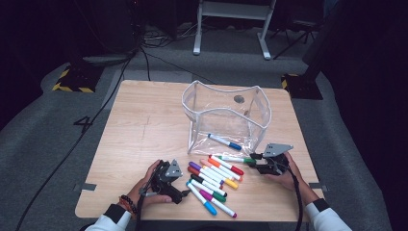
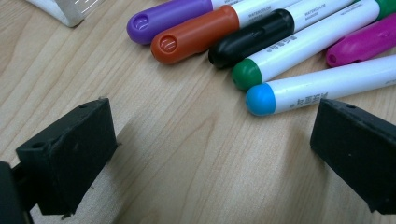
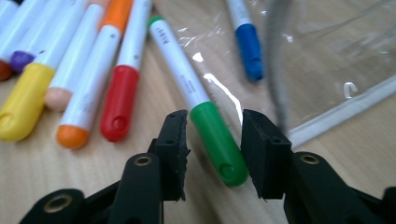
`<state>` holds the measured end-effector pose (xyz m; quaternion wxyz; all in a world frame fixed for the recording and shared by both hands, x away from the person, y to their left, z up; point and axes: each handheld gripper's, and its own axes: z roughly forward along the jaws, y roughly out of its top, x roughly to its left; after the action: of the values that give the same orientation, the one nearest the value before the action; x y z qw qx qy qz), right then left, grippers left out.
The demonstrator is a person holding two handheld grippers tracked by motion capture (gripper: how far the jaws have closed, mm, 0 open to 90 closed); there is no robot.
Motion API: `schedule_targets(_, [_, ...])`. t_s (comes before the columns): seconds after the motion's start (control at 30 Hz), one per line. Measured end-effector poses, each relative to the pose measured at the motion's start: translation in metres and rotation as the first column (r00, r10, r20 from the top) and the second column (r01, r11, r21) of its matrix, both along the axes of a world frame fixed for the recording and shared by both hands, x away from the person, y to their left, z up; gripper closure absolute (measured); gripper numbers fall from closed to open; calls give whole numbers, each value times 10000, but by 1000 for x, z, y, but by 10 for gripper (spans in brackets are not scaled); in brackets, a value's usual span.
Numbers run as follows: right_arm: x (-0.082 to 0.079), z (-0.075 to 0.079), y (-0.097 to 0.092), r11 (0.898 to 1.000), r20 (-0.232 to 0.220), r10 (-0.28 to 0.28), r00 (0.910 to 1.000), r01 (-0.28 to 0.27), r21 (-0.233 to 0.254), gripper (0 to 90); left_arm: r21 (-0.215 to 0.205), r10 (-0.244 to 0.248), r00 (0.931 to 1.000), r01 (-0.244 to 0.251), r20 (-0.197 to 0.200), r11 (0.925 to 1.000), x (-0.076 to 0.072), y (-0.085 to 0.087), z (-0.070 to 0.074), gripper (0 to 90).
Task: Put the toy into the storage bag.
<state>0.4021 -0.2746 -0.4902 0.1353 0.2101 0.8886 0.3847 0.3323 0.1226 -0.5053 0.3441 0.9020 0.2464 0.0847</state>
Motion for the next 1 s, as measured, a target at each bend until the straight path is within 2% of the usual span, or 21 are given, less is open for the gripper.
schedule_targets(0.07, [-3,-1,2,9995,-133,301,9995,-303,-135,598,-6,10,10000,-10,8,10000,0,0,0,5])
schedule_targets(0.13, [-3,-2,4,9992,-63,257,9996,-259,-298,574,-4,12,10000,-12,9,10000,0,0,0,5])
schedule_targets(0.23, [0,-4,1,10000,-352,80,9993,-80,4,579,-2,46,10000,-46,15,10000,0,0,0,6])
schedule_targets(0.4, [0,-7,-5,9998,-655,154,9977,-146,132,697,23,-53,10000,53,-2,10000,-6,-1,0,6])
schedule_targets(0.5, [-1,-7,-10,9990,-761,416,9962,-403,191,722,-16,-105,9999,105,-20,9999,-10,-3,0,6])
schedule_targets(0.67, [-7,-5,-25,9976,-765,697,9946,-697,17,741,-44,-70,10000,69,-8,10000,-11,-5,0,5])
schedule_targets(1.0, [-27,-3,-60,9995,-860,295,9959,-306,-107,747,-42,-82,10000,82,-5,10000,-10,-5,0,5])
